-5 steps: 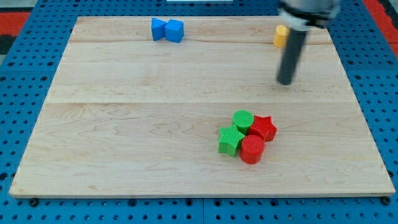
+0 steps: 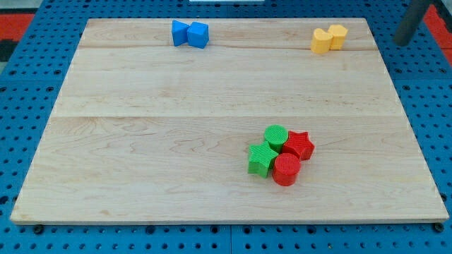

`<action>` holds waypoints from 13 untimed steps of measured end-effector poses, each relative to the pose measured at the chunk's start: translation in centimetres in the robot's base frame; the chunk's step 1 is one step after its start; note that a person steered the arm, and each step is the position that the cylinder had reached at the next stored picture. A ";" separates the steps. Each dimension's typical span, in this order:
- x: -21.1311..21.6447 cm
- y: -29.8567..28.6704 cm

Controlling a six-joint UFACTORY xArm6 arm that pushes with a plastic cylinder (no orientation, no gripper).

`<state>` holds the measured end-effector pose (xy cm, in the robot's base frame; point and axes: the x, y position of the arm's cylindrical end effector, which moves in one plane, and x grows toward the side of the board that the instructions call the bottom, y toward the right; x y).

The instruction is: Move yellow hexagon below the blue cube

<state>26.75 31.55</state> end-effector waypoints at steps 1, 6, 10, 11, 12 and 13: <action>-0.1 -4.7; -1.5 -11.2; 1.9 -5.7; 3.3 -6.7; 3.6 -9.5; 3.7 -13.1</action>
<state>30.41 18.45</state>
